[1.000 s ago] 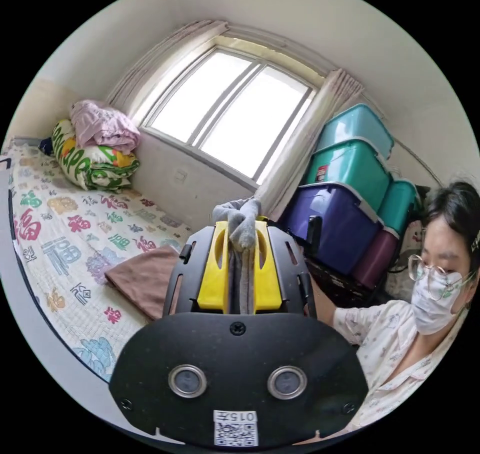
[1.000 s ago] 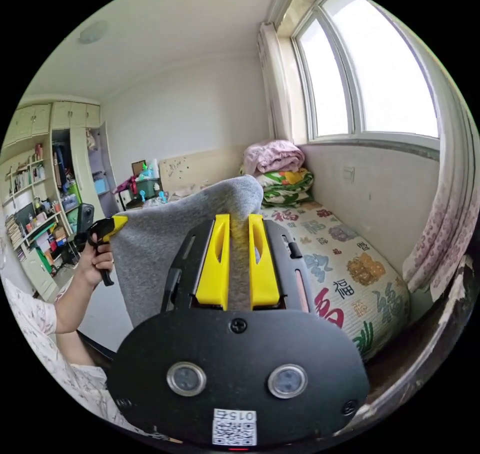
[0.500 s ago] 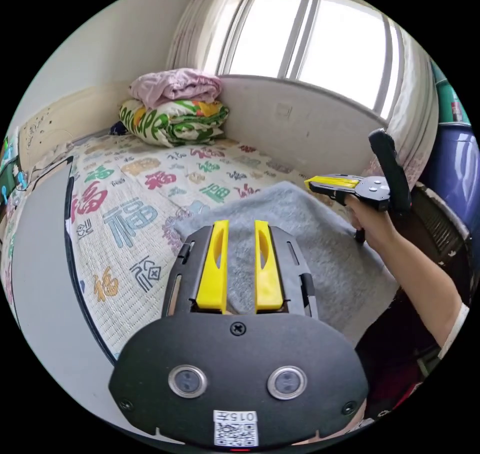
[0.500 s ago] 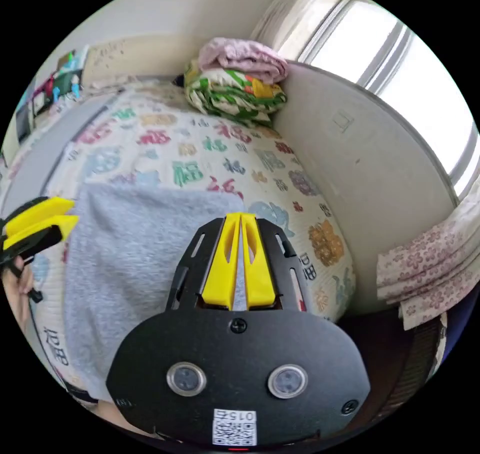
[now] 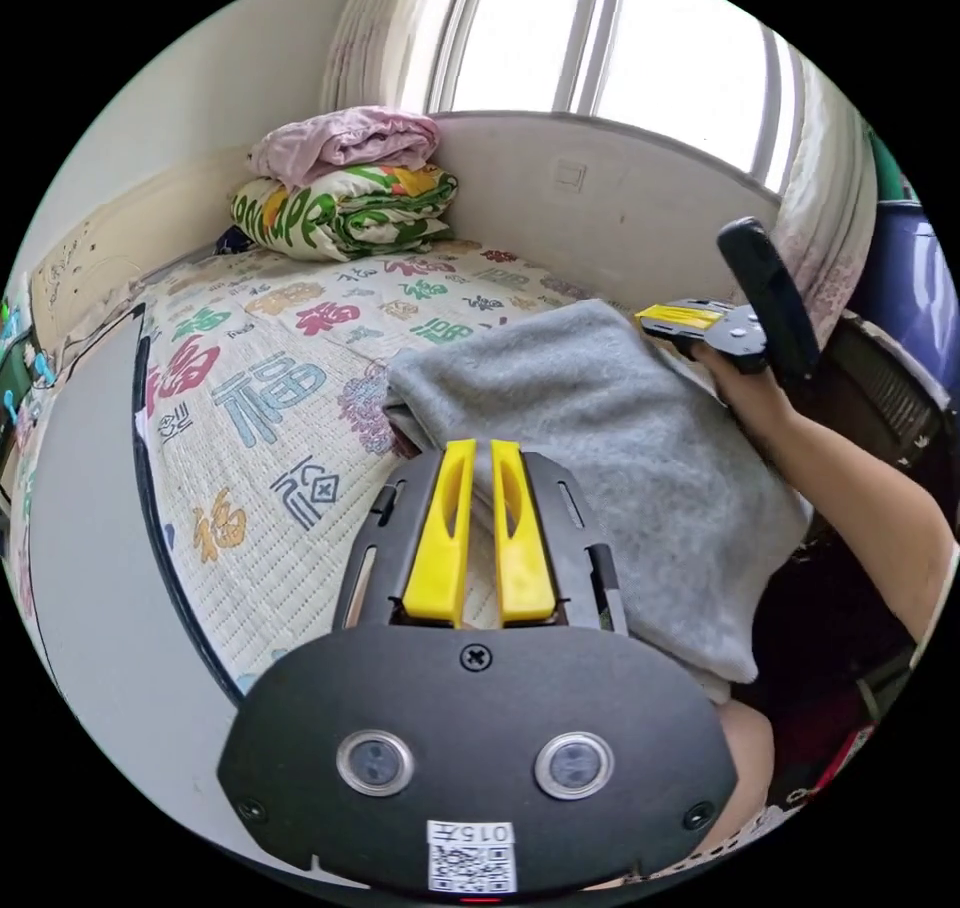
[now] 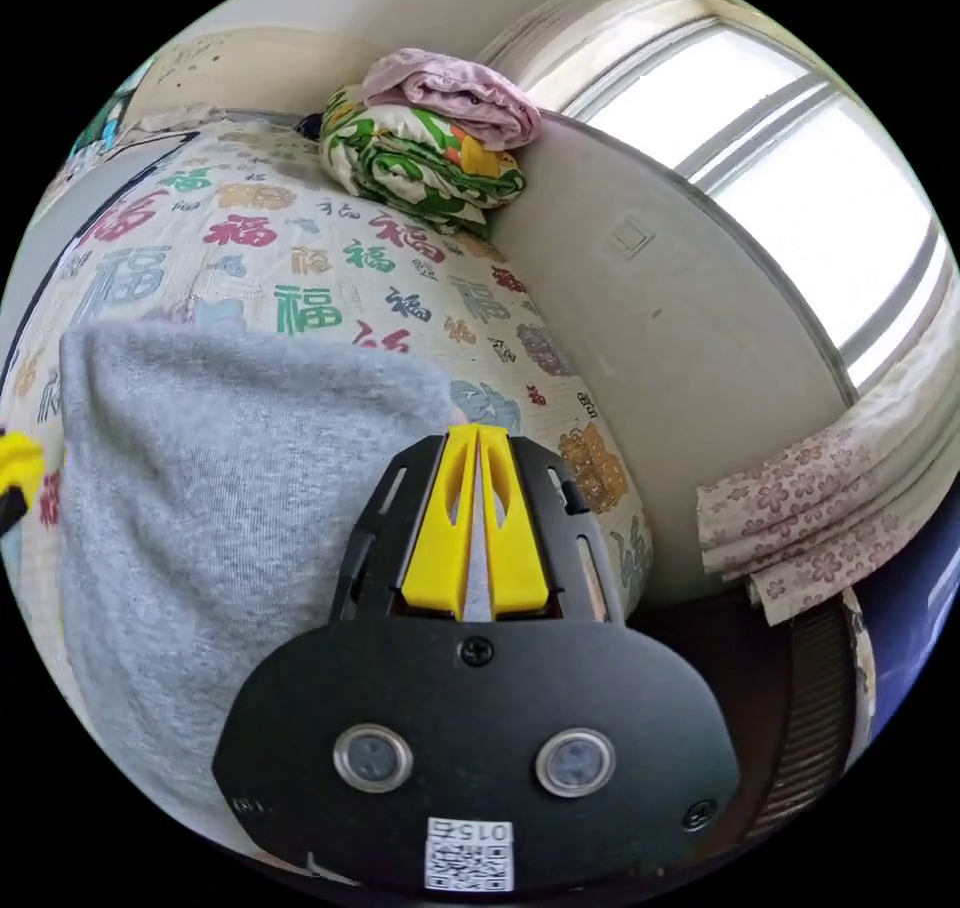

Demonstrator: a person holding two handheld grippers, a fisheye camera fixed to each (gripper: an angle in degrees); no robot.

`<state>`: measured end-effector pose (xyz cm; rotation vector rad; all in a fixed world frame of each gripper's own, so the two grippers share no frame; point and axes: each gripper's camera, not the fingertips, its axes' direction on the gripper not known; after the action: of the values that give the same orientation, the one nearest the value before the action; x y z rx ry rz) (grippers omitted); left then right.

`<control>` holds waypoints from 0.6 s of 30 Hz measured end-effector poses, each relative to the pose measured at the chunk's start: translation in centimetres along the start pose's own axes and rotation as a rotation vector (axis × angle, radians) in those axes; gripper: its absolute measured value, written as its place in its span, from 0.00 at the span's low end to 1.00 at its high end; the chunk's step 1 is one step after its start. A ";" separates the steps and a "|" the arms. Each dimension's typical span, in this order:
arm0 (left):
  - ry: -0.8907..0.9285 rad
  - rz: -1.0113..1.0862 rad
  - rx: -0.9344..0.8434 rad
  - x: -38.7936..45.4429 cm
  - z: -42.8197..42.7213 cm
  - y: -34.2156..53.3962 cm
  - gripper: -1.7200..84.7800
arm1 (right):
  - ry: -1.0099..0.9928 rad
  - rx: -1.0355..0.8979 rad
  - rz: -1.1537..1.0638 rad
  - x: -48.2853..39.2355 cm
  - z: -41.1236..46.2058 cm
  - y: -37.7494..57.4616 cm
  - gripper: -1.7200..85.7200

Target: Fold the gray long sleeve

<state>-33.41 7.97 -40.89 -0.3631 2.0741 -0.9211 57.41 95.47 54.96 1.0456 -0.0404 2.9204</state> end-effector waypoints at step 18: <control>0.048 -0.167 0.312 -0.5 -17.8 25.8 0.03 | -0.825 0.667 0.470 11.6 -38.9 0.9 0.01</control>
<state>-45.38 34.69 -52.04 -0.3528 1.9228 -1.3436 23.70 96.32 32.26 2.5717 0.8026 2.6212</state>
